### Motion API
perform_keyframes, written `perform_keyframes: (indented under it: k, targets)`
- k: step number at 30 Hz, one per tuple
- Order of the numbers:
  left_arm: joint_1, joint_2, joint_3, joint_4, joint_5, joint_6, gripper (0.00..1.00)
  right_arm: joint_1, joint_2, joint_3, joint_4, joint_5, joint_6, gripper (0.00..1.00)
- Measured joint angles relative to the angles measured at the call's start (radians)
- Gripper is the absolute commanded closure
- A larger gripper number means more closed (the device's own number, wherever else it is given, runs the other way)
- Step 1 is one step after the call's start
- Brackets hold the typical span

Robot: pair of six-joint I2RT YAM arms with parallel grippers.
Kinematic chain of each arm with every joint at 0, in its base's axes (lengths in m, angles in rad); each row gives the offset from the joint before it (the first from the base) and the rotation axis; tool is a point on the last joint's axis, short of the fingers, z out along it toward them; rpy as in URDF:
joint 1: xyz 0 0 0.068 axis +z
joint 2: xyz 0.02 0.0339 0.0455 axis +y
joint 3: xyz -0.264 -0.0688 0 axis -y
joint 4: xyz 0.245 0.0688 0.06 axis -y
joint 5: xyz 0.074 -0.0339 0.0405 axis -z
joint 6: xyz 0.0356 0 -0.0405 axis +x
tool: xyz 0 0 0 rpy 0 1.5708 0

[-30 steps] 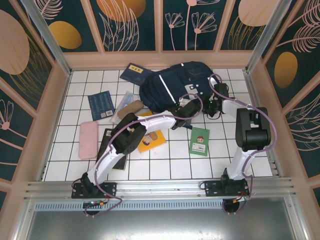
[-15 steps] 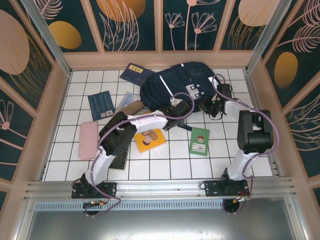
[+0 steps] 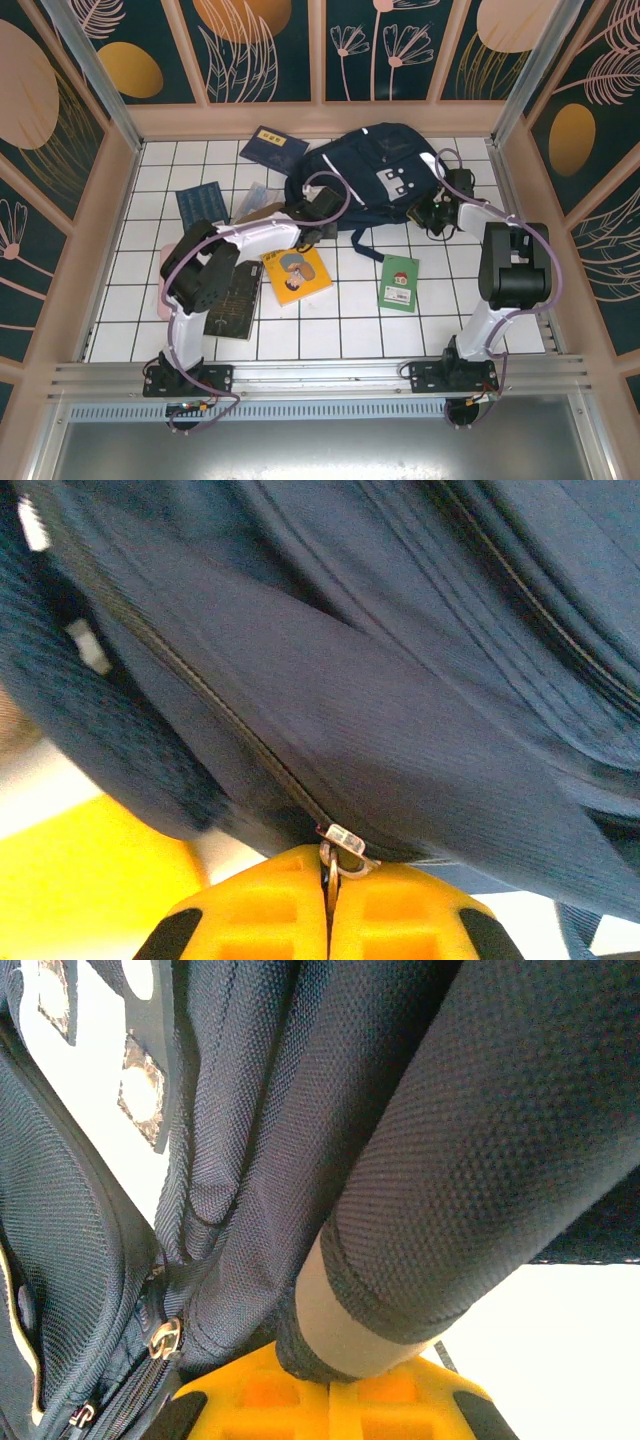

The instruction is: Pack books, pencil case, and school supplies into a backpack

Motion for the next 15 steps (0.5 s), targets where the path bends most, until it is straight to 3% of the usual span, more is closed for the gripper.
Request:
perform_keyframes:
  k: [7, 8, 11, 15]
  targets:
    - [0.073, -0.056, -0.050, 0.035, 0.074, 0.034, 1.00, -0.011, -0.006, 0.000, -0.007, -0.011, -0.004, 1.00]
    - [0.077, -0.056, -0.050, 0.039, 0.095, 0.047, 1.00, -0.014, -0.006, 0.000, -0.007, -0.010, -0.006, 0.94]
    - [0.080, -0.056, -0.047, 0.046, 0.152, 0.083, 1.00, -0.031, -0.006, 0.003, -0.014, 0.002, -0.008, 0.57]
    - [0.068, -0.056, -0.005, 0.035, 0.193, 0.114, 1.00, -0.062, -0.031, 0.004, -0.021, 0.064, -0.005, 0.40]
